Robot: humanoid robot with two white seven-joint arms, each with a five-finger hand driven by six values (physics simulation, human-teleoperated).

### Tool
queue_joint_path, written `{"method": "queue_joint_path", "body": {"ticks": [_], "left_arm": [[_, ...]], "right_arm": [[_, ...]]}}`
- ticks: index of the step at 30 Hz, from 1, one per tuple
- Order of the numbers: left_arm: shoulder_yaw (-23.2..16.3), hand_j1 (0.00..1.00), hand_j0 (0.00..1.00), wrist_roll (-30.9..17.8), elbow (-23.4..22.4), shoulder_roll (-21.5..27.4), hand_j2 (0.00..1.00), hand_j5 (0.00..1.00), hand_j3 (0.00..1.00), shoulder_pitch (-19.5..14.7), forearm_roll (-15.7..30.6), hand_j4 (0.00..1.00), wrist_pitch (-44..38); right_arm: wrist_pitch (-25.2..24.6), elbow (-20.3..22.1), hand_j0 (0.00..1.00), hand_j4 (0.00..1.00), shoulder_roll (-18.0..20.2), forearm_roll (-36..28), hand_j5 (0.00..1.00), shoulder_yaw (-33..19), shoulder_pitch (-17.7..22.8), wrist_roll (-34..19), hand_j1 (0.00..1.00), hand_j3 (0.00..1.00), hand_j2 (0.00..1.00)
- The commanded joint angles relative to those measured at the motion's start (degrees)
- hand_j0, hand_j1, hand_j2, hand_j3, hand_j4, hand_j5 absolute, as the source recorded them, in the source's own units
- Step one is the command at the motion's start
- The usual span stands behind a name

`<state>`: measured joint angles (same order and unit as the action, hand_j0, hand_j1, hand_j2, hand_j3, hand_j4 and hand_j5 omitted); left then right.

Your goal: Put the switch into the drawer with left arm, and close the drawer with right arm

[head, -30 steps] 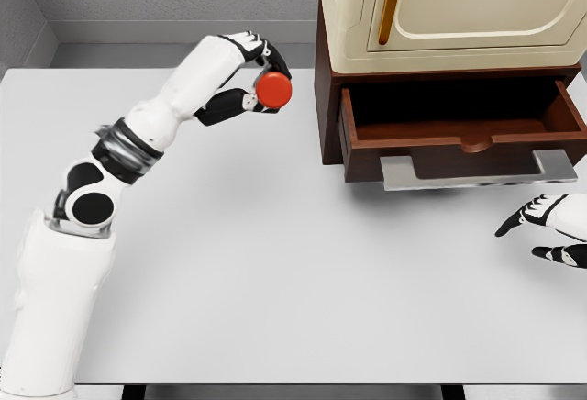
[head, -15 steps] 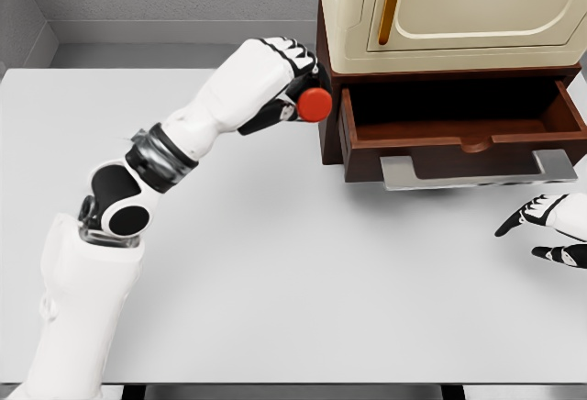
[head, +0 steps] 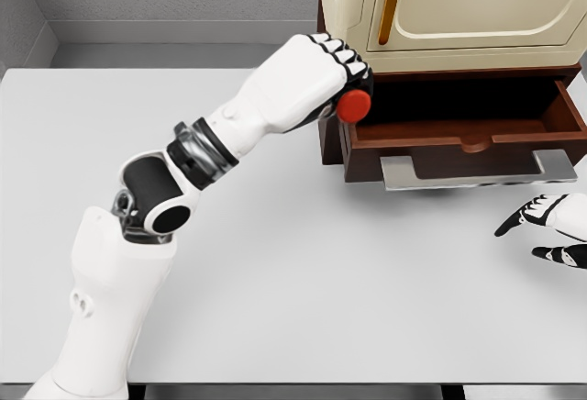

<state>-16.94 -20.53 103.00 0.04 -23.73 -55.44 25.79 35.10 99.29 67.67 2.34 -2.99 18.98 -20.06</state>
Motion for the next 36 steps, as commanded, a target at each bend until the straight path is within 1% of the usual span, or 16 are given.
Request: {"method": "queue_joint_path", "body": {"ticks": [1,3,5,11,20,25,33,36], "left_arm": [[-0.9,0.36,0.36,0.05,0.1,-0.04,0.36,0.36,0.36,0.0,-2.56,0.36,-0.31],[-1.16,0.36,0.36,0.05,0.1,-0.04,0.36,0.36,0.36,-0.44,-3.27,0.36,-0.31],[-2.39,0.36,0.36,0.05,0.01,-0.04,0.36,0.36,0.36,-1.14,-4.94,0.36,-0.39],[-4.68,0.36,0.36,0.05,-0.08,-0.04,0.36,0.36,0.36,-2.9,-7.49,0.36,-0.66],[-7.14,0.36,0.36,0.05,-0.69,-0.04,0.36,0.36,0.36,-5.18,-9.24,0.36,-0.74],[-9.68,0.36,0.36,0.05,-0.61,-0.04,0.36,0.36,0.36,-5.98,-9.95,0.36,-3.64],[-10.83,0.36,0.36,0.05,-0.78,-0.04,0.36,0.36,0.36,-7.82,-10.04,0.36,-3.73],[-12.32,0.36,0.36,0.05,-1.66,-0.04,0.36,0.36,0.36,-9.05,-10.04,0.36,-6.55]], "right_arm": [[-0.1,0.11,0.67,0.67,0.09,-0.4,0.67,0.0,0.0,0.02,0.67,0.67,0.67],[-0.1,0.11,0.67,0.67,0.09,-0.4,0.67,0.0,0.0,0.02,0.67,0.67,0.67],[-0.1,0.11,0.67,0.67,0.09,-0.4,0.67,0.0,0.0,0.02,0.67,0.67,0.67],[-0.1,0.11,0.67,0.67,0.09,-0.4,0.67,0.08,0.0,0.02,0.67,0.67,0.67],[-0.1,0.2,0.67,0.67,0.09,-0.4,0.67,0.0,0.0,0.02,0.67,0.67,0.67],[-0.1,0.29,0.67,0.67,0.09,-0.4,0.67,0.0,0.0,0.02,0.67,0.67,0.67],[-0.1,0.2,0.69,0.69,0.09,-0.4,0.69,0.0,0.0,0.02,0.69,0.69,0.69],[-0.1,0.2,0.69,0.69,0.09,-0.32,0.69,0.0,0.0,0.02,0.69,0.69,0.69]]}}
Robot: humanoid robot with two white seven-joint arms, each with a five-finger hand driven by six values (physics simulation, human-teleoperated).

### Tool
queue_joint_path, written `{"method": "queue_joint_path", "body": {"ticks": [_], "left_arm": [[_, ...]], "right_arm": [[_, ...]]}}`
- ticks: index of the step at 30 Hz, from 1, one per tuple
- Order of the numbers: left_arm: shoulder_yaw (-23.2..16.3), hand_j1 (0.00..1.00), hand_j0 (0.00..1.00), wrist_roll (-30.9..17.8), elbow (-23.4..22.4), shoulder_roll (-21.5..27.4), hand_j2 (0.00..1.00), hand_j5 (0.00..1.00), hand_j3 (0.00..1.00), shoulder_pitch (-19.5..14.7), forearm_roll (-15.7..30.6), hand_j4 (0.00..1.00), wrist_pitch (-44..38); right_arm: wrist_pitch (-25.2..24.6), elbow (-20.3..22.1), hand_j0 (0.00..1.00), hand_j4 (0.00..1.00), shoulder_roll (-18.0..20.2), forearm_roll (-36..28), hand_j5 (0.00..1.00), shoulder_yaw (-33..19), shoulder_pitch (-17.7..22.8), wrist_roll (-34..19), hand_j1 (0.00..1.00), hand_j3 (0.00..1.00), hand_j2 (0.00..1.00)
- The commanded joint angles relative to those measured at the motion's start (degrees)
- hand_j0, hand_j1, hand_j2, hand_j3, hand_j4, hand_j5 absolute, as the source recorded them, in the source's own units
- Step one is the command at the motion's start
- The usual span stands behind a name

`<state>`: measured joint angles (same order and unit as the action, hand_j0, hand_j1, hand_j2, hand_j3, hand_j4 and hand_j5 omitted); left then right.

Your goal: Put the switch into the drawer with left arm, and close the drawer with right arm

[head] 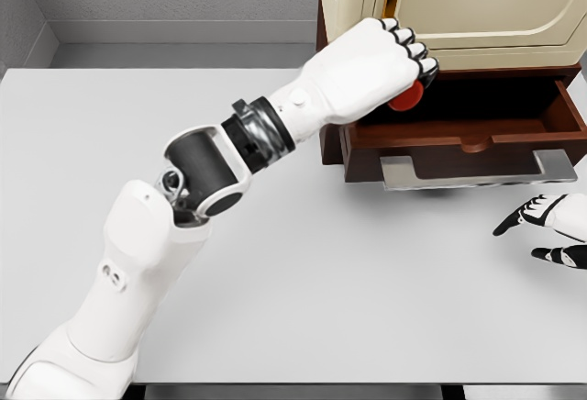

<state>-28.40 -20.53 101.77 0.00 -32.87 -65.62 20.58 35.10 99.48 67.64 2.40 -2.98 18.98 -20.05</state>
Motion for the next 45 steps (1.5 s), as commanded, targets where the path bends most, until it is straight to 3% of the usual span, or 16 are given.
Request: {"method": "queue_joint_path", "body": {"ticks": [1,6,7,8,9,10,12,21,23,25,30,33,38,40,42,45], "left_arm": [[-0.87,0.36,0.36,0.05,-0.52,0.0,0.36,0.36,0.36,0.0,0.05,0.36,-1.42],[-0.78,0.37,0.37,0.05,-0.87,0.0,0.37,0.37,0.37,-0.09,0.05,0.37,-1.33],[-0.78,0.41,0.41,0.05,-0.96,0.0,0.41,0.41,0.41,-0.09,0.05,0.41,-1.33],[-0.7,0.66,0.66,0.05,-1.05,0.0,0.66,0.66,0.66,-0.18,0.05,0.66,-1.42],[-0.7,0.8,0.8,0.05,-0.96,0.0,0.8,0.8,0.8,-0.44,0.05,0.8,-2.12],[-0.78,0.87,0.87,0.05,-0.96,0.0,0.87,0.87,0.87,-0.53,0.05,0.87,-2.65],[-0.87,0.91,0.91,0.05,-0.96,0.0,0.91,0.91,0.91,-0.7,0.05,0.91,-2.73],[-1.58,0.91,0.91,0.05,-0.88,0.0,0.91,0.91,0.91,-0.7,-0.39,0.91,-2.73],[-1.58,0.99,0.99,0.05,-0.35,0.0,0.99,0.99,0.99,-0.62,0.14,0.99,-2.56],[-1.49,1.0,1.0,0.05,0.62,0.0,1.0,1.0,1.0,-0.7,1.72,1.0,-1.94],[-0.17,1.0,1.0,0.05,1.41,0.52,1.0,1.0,1.0,-1.23,19.02,1.0,12.72],[3.96,1.0,1.0,0.05,1.41,6.41,1.0,1.0,1.0,-1.14,27.47,1.0,14.42],[10.72,1.0,1.0,0.05,1.41,21.17,1.0,1.0,1.0,0.7,46.88,1.0,14.42],[14.5,1.0,1.0,0.05,1.41,25.4,1.0,1.0,1.0,3.77,52.61,1.0,14.42],[18.81,1.0,1.0,0.05,1.41,28.48,1.0,1.0,1.0,10.45,57.62,1.0,14.42],[26.54,1.0,1.0,0.05,0.88,29.53,1.0,1.0,1.0,18.98,61.22,1.0,14.42]], "right_arm": [[-0.1,0.01,0.69,0.69,0.03,-0.38,0.69,-0.01,0.0,0.01,0.69,0.69,0.69],[-0.1,0.01,0.69,0.69,0.12,-0.47,0.69,0.08,0.0,0.02,0.69,0.69,0.69],[-0.1,0.01,0.69,0.69,0.12,-0.47,0.69,0.08,0.0,0.1,0.69,0.69,0.69],[-0.1,0.01,0.69,0.69,0.12,-0.47,0.69,-0.01,0.0,0.1,0.69,0.69,0.69],[-0.1,0.01,0.69,0.69,0.03,-0.47,0.69,-0.01,0.0,0.1,0.69,0.69,0.69],[-0.1,0.01,0.69,0.69,0.12,-0.38,0.69,0.08,0.0,0.1,0.69,0.69,0.69],[-0.1,0.01,0.69,0.69,0.03,-0.47,0.69,0.08,0.0,0.02,0.69,0.69,0.69],[-0.1,0.01,0.69,0.69,0.03,-0.47,0.69,0.08,0.0,0.01,0.69,0.69,0.69],[-0.1,0.01,0.69,0.69,0.03,-0.56,0.69,0.08,0.0,0.02,0.69,0.69,0.69],[-0.1,0.01,0.69,0.69,0.03,-0.73,0.69,0.08,0.0,0.1,0.69,0.69,0.69],[-0.1,0.01,0.69,0.69,0.12,-2.22,0.69,0.08,0.0,0.19,0.69,0.69,0.69],[-0.1,-0.25,0.69,0.69,1.26,-3.99,0.69,0.16,0.0,0.19,0.69,0.69,0.69],[-0.1,-0.34,0.7,0.7,1.26,-4.86,0.7,0.16,-0.35,0.28,0.7,0.7,0.7],[-0.1,-0.34,0.7,0.7,1.26,-4.86,0.7,0.16,-0.44,0.28,0.7,0.7,0.7],[-0.1,-1.13,0.7,0.7,1.18,-4.86,0.7,0.16,-0.61,0.28,0.7,0.7,0.7],[-0.1,-1.57,0.7,0.7,1.09,-4.86,0.7,0.16,-0.7,0.28,0.7,0.7,0.7]]}}
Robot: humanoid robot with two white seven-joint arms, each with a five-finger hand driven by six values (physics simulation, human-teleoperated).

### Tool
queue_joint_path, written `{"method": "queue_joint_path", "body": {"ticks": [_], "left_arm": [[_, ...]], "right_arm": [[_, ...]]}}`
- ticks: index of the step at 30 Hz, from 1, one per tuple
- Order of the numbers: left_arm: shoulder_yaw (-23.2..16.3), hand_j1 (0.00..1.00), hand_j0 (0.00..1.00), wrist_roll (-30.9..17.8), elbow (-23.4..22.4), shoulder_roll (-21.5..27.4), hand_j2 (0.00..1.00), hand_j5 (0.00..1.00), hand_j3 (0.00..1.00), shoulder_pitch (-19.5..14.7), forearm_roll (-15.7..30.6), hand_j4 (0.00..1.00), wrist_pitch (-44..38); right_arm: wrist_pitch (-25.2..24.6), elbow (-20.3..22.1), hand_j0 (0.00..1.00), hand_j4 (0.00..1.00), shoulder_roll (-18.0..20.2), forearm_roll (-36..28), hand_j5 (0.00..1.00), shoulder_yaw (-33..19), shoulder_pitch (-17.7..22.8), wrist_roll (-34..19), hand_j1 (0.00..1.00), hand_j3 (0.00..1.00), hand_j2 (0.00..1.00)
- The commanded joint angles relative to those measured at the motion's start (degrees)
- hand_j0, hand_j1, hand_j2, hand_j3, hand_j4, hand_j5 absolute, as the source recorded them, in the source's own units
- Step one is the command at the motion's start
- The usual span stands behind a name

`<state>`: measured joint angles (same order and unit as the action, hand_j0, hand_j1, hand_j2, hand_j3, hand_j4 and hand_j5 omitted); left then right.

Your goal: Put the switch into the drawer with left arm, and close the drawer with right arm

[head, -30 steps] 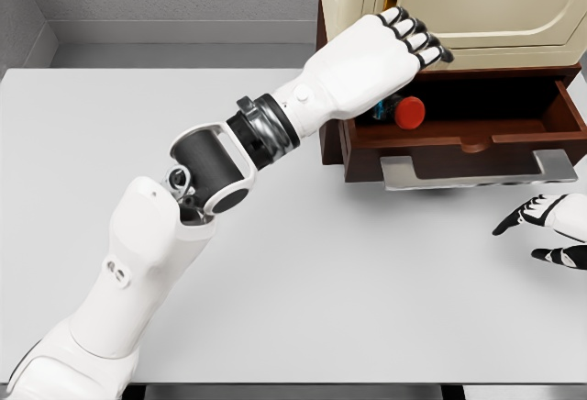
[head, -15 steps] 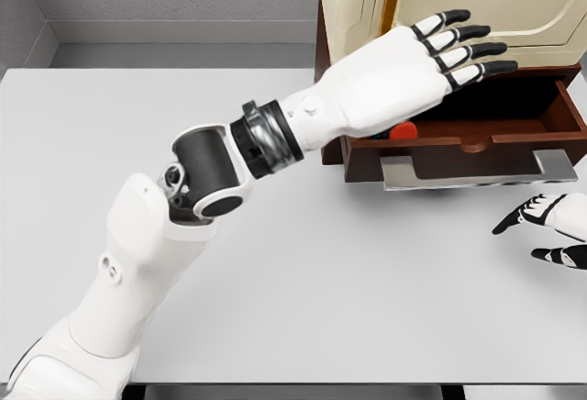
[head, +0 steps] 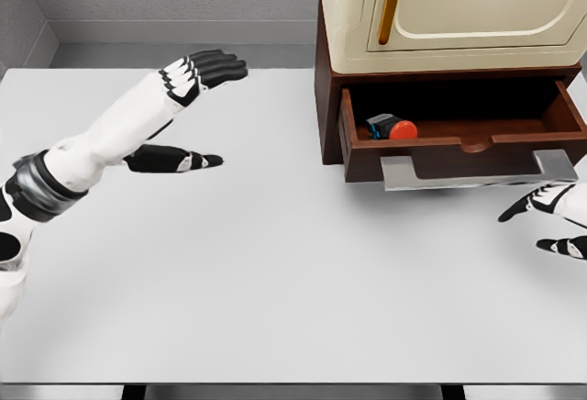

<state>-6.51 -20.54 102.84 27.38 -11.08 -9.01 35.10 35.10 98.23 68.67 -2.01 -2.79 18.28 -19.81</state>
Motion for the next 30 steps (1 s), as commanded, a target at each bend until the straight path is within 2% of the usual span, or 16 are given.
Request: {"method": "queue_joint_path", "body": {"ticks": [1,2,4,8,20,24,27,30], "left_arm": [[8.87,1.0,1.0,-0.03,-1.06,1.8,1.0,1.0,1.0,0.79,4.88,1.0,-0.1],[13.09,1.0,1.0,-0.21,-2.03,1.53,1.0,1.0,1.0,4.92,4.79,1.0,-0.1],[13.89,1.0,1.0,-0.38,-5.63,1.27,1.0,1.0,1.0,9.15,4.36,1.0,-0.1],[13.54,1.0,1.0,-0.38,-17.23,1.01,1.0,1.0,1.0,9.41,4.0,1.0,-0.1],[13.63,1.0,1.0,-0.38,-17.85,0.04,1.0,1.0,1.0,9.68,2.77,1.0,-0.1],[13.63,1.0,1.0,-0.38,-17.85,0.04,1.0,1.0,1.0,9.68,2.77,1.0,-0.1],[13.63,1.0,1.0,-0.38,-17.85,0.04,1.0,1.0,1.0,9.68,2.77,1.0,-0.1],[13.63,1.0,1.0,-0.38,-17.67,0.04,1.0,1.0,1.0,10.2,2.77,1.0,-0.1]], "right_arm": [[-0.1,-0.06,0.7,0.7,-0.03,-0.45,0.7,0.06,0.0,0.03,0.7,0.7,0.7],[-0.1,0.21,0.7,0.7,-0.12,-0.45,0.7,0.06,-0.09,0.03,0.7,0.7,0.7],[-0.1,0.29,0.7,0.7,-0.2,-0.54,0.7,0.06,-0.26,0.03,0.7,0.7,0.7],[-0.1,0.38,0.7,0.7,-0.56,-1.68,0.7,0.06,-0.61,0.12,0.7,0.7,0.7],[-0.1,-0.32,0.73,0.73,0.06,-2.73,0.73,0.06,-0.7,0.12,0.73,0.73,0.73],[-0.1,-3.13,0.73,0.73,-3.54,-1.59,0.73,1.21,-1.41,-0.05,0.73,0.73,0.73],[-0.1,-3.31,0.73,0.73,-6.44,0.87,0.73,1.56,-3.16,-0.32,0.73,0.73,0.73],[-0.1,-4.1,0.73,0.73,-7.59,2.01,0.73,1.82,-4.13,-0.41,0.73,0.73,0.73]]}}
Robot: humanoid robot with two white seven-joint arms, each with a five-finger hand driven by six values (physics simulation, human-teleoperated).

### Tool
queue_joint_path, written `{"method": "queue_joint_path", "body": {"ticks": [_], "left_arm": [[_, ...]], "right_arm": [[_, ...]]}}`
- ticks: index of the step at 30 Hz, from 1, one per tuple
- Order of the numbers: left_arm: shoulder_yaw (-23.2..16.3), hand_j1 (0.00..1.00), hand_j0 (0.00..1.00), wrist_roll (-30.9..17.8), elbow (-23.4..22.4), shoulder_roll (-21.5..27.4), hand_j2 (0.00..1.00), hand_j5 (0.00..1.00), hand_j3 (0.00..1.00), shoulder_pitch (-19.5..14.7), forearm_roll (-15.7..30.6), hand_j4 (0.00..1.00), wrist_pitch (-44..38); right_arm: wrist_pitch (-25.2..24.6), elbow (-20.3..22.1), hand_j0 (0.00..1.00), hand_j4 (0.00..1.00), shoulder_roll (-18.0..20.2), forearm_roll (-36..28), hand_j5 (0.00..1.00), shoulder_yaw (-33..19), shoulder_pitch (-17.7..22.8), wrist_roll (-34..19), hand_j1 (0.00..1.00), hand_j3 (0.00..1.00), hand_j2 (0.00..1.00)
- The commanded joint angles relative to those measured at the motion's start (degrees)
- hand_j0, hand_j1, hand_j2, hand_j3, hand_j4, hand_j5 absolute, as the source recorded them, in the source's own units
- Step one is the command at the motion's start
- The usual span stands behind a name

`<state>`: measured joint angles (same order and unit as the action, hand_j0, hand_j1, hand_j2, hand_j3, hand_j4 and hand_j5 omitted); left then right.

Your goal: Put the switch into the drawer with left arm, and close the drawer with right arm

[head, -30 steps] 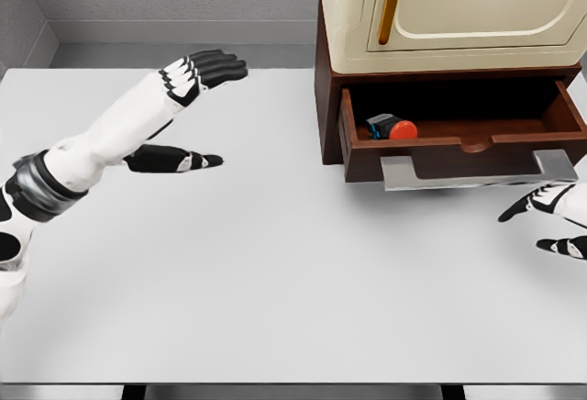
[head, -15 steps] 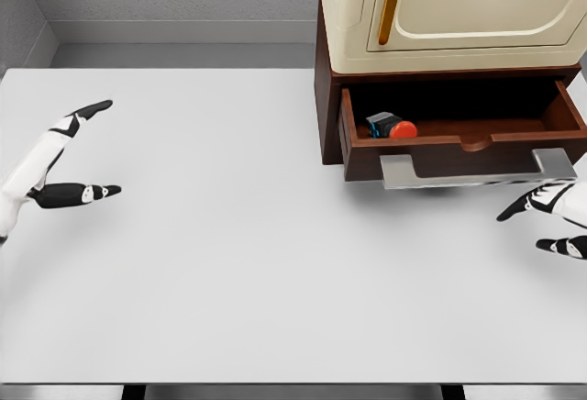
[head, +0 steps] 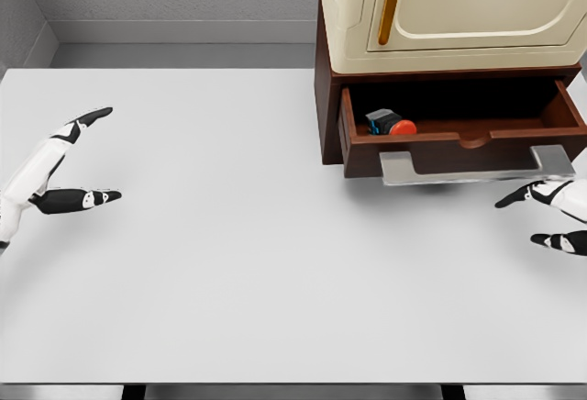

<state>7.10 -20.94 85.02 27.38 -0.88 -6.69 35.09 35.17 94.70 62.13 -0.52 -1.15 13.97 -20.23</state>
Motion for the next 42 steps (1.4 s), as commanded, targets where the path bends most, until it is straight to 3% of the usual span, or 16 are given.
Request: {"method": "queue_joint_path", "body": {"ticks": [1,8,20,23,25,27,33,42], "left_arm": [[0.02,1.0,1.0,0.02,0.14,0.04,1.0,1.0,1.0,0.0,0.45,1.0,-0.09],[0.02,1.0,1.0,0.02,0.23,0.04,1.0,1.0,1.0,0.0,0.45,1.0,-0.09],[0.1,1.0,1.0,0.02,0.41,0.04,1.0,1.0,1.0,0.35,0.54,1.0,-0.09],[0.1,1.0,1.0,0.02,0.41,0.04,1.0,1.0,1.0,0.44,0.54,1.0,-0.09],[0.1,1.0,1.0,0.02,0.41,0.04,1.0,1.0,1.0,0.44,0.54,1.0,-0.09],[0.1,1.0,1.0,0.02,0.41,0.04,1.0,1.0,1.0,0.44,0.54,1.0,-0.09],[0.1,1.0,1.0,0.02,0.41,0.04,1.0,1.0,1.0,0.44,0.54,1.0,-0.09],[0.1,1.0,1.0,0.02,0.41,0.04,1.0,1.0,1.0,0.44,0.54,1.0,-0.09]], "right_arm": [[-0.17,-0.56,0.73,0.73,-1.48,0.52,0.73,0.44,-0.09,0.01,0.73,0.73,0.73],[-0.17,-1.44,0.74,0.74,-2.8,0.87,0.74,5.71,-6.24,0.01,0.74,0.74,0.74],[-0.17,-1.71,0.76,0.76,-3.07,0.61,0.76,6.33,-8.35,0.1,0.76,0.76,0.76],[-0.17,-4.16,0.76,0.76,-4.38,0.87,0.76,6.51,-10.11,0.1,0.76,0.76,0.76],[-0.17,-7.59,0.76,0.76,-4.74,0.87,0.76,10.81,-14.84,0.1,0.76,0.76,0.76],[-0.17,-9.18,0.76,0.76,-5.53,0.96,0.76,12.22,-16.61,0.1,0.76,0.76,0.76],[-0.17,-9.0,0.76,0.76,-5.61,1.31,0.76,12.31,-16.87,0.1,0.76,0.76,0.76],[-0.17,-12.78,0.77,0.77,-7.64,1.31,0.77,17.58,-24.17,0.1,0.77,0.77,0.77]]}}
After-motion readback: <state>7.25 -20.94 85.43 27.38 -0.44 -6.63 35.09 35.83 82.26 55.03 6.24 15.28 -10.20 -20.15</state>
